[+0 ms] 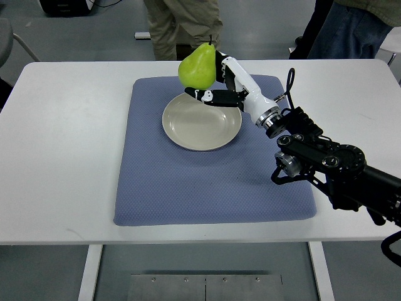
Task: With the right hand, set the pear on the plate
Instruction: 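Lift the pear with the right hand and carry it over the plate, then lower the pear onto the plate and open the right hand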
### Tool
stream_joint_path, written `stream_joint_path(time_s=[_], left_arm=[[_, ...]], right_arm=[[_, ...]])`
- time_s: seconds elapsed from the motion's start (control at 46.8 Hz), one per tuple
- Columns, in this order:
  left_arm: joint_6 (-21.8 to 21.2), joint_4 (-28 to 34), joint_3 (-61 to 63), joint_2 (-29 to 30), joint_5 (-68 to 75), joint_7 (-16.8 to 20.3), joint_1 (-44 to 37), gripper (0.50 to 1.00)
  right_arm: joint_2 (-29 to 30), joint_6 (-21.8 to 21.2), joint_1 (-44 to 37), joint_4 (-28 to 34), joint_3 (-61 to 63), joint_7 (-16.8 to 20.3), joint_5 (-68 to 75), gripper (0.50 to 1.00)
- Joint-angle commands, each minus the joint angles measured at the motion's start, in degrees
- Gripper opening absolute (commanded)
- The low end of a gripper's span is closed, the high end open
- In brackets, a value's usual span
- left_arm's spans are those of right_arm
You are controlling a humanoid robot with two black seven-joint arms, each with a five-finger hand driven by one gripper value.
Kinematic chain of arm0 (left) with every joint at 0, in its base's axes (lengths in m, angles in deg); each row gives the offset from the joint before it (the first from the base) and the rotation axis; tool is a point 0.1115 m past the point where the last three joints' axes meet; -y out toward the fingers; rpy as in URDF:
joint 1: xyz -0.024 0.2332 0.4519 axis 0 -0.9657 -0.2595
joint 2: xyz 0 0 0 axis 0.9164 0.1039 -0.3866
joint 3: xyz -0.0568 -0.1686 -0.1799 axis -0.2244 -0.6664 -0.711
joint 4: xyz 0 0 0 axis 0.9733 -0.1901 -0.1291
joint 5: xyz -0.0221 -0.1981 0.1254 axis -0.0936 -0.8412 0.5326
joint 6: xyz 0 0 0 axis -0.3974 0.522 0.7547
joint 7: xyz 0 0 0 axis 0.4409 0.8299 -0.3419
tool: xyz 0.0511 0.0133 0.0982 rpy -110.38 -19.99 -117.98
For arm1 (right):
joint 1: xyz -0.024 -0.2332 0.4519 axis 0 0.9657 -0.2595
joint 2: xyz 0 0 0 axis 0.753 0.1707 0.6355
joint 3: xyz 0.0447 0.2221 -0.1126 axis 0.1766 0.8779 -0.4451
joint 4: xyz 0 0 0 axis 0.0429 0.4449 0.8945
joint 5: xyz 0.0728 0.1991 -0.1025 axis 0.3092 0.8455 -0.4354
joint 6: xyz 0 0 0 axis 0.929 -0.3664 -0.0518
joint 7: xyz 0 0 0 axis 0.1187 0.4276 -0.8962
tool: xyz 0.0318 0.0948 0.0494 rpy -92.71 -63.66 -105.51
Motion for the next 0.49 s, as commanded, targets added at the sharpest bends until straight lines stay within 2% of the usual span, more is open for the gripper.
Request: stream_joint_path(time_s=[0.0, 0.47], left_arm=[[0.0, 0.0, 0.0, 0.0, 0.0, 0.0, 0.0, 1.000], [0.0, 0.0, 0.0, 0.0, 0.0, 0.0, 0.0, 1.000]], right_arm=[[1.6, -0.1, -0.1, -1.1, -0.2, 0.8, 0.0, 0.500], [2.4, -0.1, 0.6, -6.2, -4.2, 7.2, -0.1, 0.500]])
